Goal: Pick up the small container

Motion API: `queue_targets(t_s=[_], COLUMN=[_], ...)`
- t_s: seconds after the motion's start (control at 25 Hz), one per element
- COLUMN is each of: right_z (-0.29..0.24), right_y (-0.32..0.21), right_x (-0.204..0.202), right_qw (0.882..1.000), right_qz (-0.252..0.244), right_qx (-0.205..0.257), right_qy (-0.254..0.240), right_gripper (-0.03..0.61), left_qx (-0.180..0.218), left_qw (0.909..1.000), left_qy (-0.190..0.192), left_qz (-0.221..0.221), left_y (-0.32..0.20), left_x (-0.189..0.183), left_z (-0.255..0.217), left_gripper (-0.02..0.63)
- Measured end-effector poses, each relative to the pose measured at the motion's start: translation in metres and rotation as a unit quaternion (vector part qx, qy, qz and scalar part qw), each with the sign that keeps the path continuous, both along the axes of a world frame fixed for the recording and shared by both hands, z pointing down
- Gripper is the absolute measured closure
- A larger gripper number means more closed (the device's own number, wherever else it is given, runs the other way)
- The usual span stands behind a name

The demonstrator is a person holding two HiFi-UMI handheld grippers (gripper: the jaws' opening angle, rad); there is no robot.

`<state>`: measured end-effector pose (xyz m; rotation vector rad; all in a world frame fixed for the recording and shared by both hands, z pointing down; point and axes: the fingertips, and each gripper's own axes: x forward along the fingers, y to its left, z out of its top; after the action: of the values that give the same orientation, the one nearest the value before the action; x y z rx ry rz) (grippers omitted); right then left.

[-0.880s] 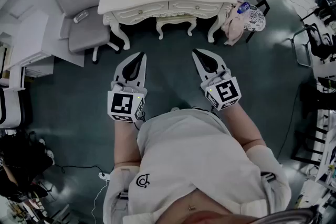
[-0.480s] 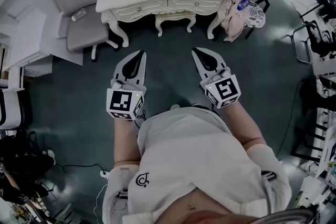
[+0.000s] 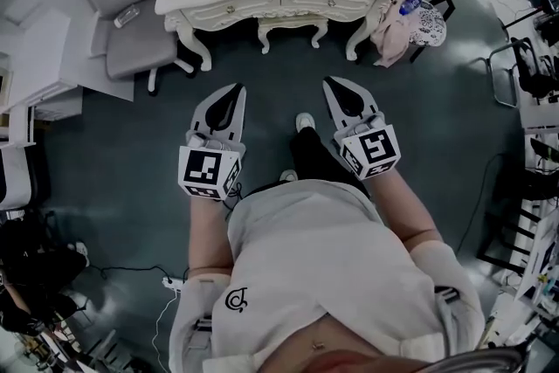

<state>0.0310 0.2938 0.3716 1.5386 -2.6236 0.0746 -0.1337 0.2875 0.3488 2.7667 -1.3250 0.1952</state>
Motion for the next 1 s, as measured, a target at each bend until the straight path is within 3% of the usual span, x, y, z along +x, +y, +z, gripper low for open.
queue_targets(t_s=[0.28,0.76,1.0], right_z=[0.006,-0.013,-0.001], right_y=[-0.082,-0.291,-0.371], right_x=[0.005,0.046,0.059], right_qw=[1.000,0.996,0.994], right_qz=[-0.028,-0.084,-0.108], right_qx=[0.000,0.000,-0.011], right_qy=[-0.010,-0.020,-0.007], right_gripper=[0.572,0.572,0.572], left_qx=[-0.001,0.006,0.011], left_qw=[0.9996,0.9960,0.9950], left_qy=[-0.013,-0.030,-0.030], left_qz=[-0.023,-0.084,-0.095], left_y=[-0.068,-0.268,-0.348], left_x=[0.013,0.055,0.079], left_z=[0.007,-0.010,-0.003], left_gripper=[0.601,0.601,0.601])
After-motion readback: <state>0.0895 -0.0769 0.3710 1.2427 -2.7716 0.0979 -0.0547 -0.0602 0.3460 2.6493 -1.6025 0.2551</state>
